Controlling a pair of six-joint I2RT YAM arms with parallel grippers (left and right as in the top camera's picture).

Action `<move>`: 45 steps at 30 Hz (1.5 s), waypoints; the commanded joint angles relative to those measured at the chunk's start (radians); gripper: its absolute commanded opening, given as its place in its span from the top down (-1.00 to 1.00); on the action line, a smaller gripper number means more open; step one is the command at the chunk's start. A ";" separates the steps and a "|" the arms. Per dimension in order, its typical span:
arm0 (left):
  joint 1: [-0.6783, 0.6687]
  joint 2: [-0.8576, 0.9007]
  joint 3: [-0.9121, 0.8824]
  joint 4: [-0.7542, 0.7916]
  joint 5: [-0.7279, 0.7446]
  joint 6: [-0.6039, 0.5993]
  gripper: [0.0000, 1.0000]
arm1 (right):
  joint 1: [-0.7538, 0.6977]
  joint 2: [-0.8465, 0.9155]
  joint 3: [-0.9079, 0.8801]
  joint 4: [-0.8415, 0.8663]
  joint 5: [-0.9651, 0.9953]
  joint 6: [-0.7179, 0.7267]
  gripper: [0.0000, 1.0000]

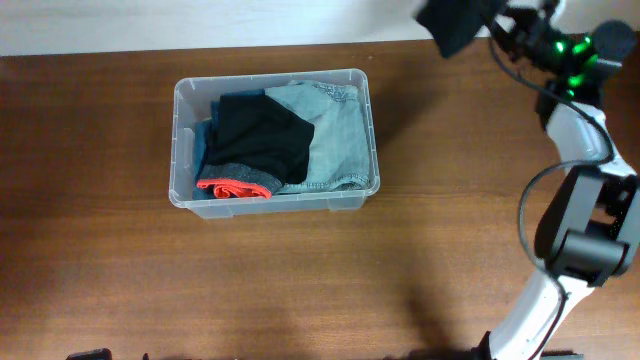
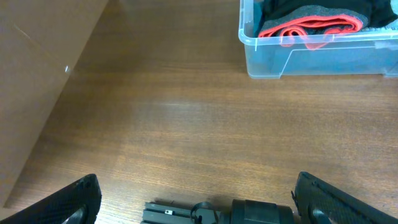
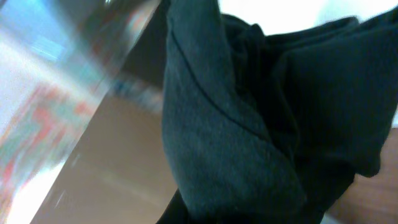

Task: Pack container
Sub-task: 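Lift the Nike garment and carry it left over the container, then lower the Nike garment into the container's left side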

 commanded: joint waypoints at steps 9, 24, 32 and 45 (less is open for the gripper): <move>-0.005 -0.002 -0.002 0.000 -0.017 0.001 -0.99 | 0.426 -0.108 0.022 0.072 -0.138 0.207 0.92; -0.005 -0.002 -0.002 0.000 -0.017 0.001 -0.99 | 0.764 -0.106 0.022 -0.664 0.114 -0.478 0.92; -0.005 -0.002 -0.002 0.000 -0.017 0.001 -0.99 | 0.785 -0.106 0.022 -0.889 0.367 -0.650 0.92; -0.005 -0.002 -0.002 0.000 -0.017 0.001 -0.99 | 0.901 -0.106 0.022 -0.889 0.534 -0.649 0.92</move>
